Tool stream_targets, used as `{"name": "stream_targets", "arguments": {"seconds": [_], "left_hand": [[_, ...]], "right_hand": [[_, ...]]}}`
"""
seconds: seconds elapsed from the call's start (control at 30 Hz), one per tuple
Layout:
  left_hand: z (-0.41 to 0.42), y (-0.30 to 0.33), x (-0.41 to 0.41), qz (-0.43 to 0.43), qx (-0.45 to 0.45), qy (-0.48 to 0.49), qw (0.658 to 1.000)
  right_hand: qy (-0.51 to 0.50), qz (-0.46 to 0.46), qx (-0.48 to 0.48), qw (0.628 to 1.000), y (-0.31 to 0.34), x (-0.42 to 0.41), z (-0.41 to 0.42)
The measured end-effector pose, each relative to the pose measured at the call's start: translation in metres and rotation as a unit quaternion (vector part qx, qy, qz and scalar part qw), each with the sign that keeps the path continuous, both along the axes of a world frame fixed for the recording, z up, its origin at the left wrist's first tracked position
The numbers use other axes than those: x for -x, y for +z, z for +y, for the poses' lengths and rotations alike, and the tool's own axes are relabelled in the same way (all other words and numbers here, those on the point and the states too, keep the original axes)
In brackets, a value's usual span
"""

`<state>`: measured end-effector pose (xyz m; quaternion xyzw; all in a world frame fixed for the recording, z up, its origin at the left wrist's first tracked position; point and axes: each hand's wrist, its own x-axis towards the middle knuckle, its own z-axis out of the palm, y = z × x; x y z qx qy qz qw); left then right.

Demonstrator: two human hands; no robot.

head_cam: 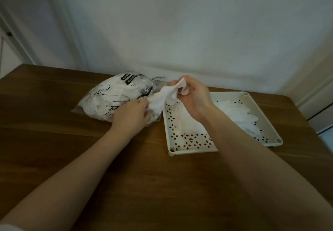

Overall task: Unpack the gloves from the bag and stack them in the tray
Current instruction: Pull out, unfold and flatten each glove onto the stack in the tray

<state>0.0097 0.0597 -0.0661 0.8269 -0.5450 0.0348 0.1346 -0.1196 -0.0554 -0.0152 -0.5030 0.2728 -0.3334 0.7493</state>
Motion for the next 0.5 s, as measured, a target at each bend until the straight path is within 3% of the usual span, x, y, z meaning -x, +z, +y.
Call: {"name": "stream_targets", "arguments": {"seconds": [0.1, 0.2, 0.27, 0.37, 0.43, 0.5], "left_hand": [[-0.005, -0.004, -0.008, -0.014, -0.033, 0.003, 0.999], [-0.006, 0.0, -0.007, -0.001, -0.058, 0.007, 0.998], [-0.003, 0.007, -0.005, 0.013, -0.046, 0.009, 0.999], [-0.001, 0.015, -0.005, 0.03, -0.01, 0.021, 0.999], [0.003, 0.012, -0.005, 0.023, -0.01, 0.034, 0.999], [0.007, 0.009, -0.004, 0.017, -0.011, 0.059, 0.998]], "right_hand": [[-0.034, -0.04, -0.092, 0.994, 0.006, 0.005, -0.004], [-0.083, 0.043, -0.084, 0.992, 0.002, 0.005, -0.007], [-0.098, 0.17, 0.028, 0.98, -0.003, 0.011, -0.007], [-0.043, 0.306, 0.213, 0.927, -0.006, 0.023, -0.001], [0.026, 0.364, 0.297, 0.882, -0.007, 0.028, 0.009], [0.081, 0.439, 0.38, 0.811, -0.009, 0.032, 0.017]]}}
